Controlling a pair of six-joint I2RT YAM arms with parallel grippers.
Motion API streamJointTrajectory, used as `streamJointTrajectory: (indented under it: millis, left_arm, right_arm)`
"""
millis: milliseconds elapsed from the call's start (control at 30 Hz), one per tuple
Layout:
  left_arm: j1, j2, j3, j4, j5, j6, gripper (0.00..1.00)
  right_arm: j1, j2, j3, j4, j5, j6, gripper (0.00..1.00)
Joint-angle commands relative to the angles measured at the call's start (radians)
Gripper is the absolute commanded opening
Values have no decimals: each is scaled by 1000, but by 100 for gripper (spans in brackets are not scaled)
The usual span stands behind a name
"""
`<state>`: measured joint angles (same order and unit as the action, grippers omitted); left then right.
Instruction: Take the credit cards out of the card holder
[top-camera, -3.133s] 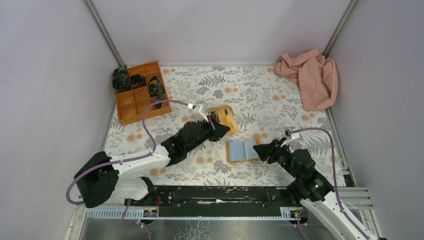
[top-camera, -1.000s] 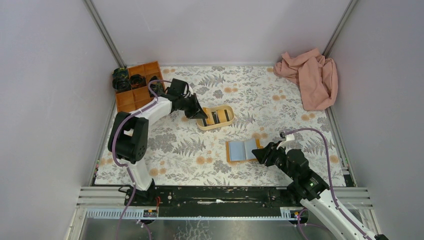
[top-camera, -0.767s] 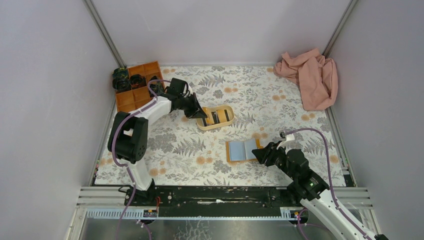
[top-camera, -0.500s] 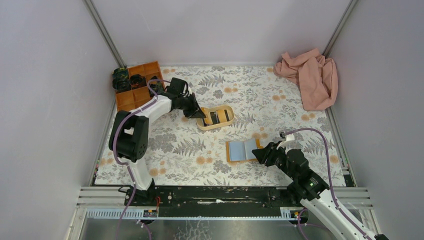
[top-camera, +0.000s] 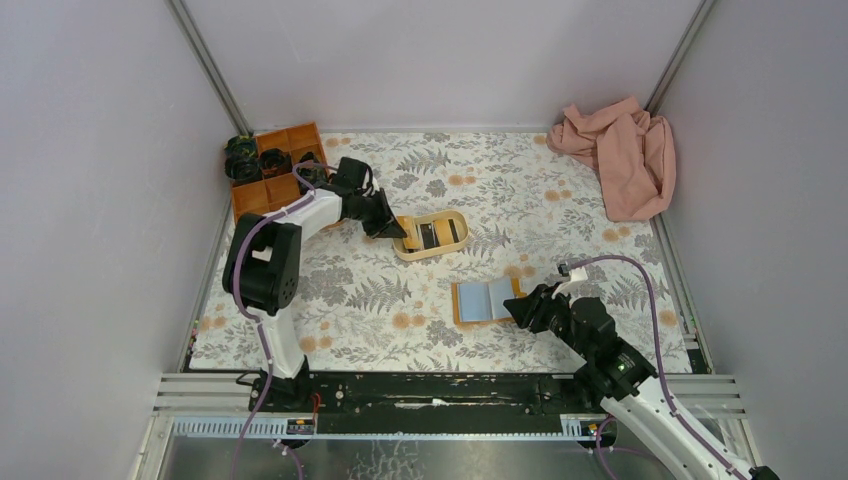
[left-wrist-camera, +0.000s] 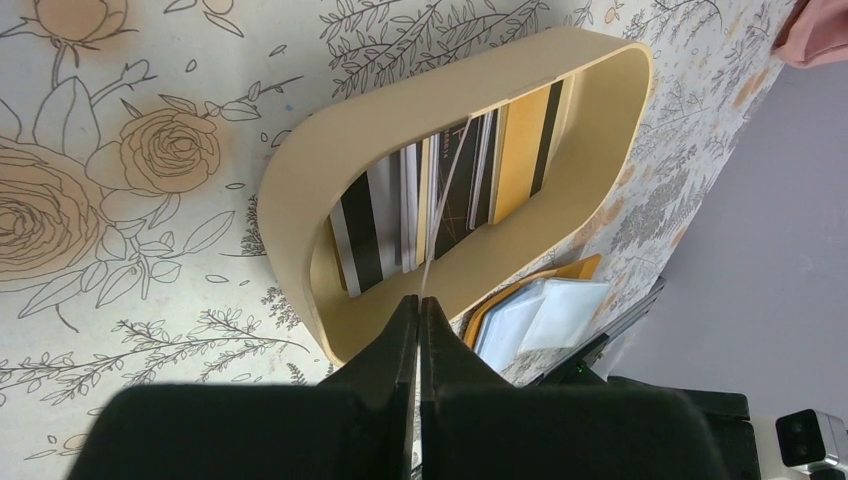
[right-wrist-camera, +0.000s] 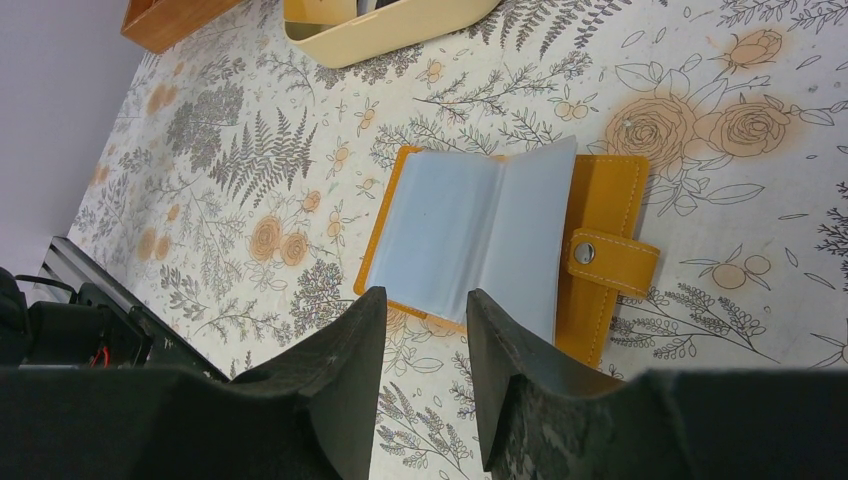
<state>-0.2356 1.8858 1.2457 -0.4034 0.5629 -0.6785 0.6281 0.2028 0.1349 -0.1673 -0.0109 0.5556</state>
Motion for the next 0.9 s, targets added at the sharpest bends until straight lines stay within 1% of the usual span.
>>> streamJointTrajectory:
  millis: [0, 333, 500, 833, 867]
  left_arm:
    - [7, 16, 1, 15, 1, 2, 0]
    - [8, -88, -48, 26, 3, -21, 0]
    - [7, -72, -45, 21, 25, -27, 0]
    - [8, -44, -56, 21, 4, -16, 0]
    - [8, -42, -57, 21, 2, -16, 4]
  right_arm:
    - [4, -6, 5, 50, 16, -1, 42]
    - [4, -6, 4, 50, 16, 3, 42]
    - [4, -27, 5, 33, 11, 7, 42]
    - [4, -45, 2, 32, 8, 7, 42]
    - [4, -44, 2, 34, 6, 6, 42]
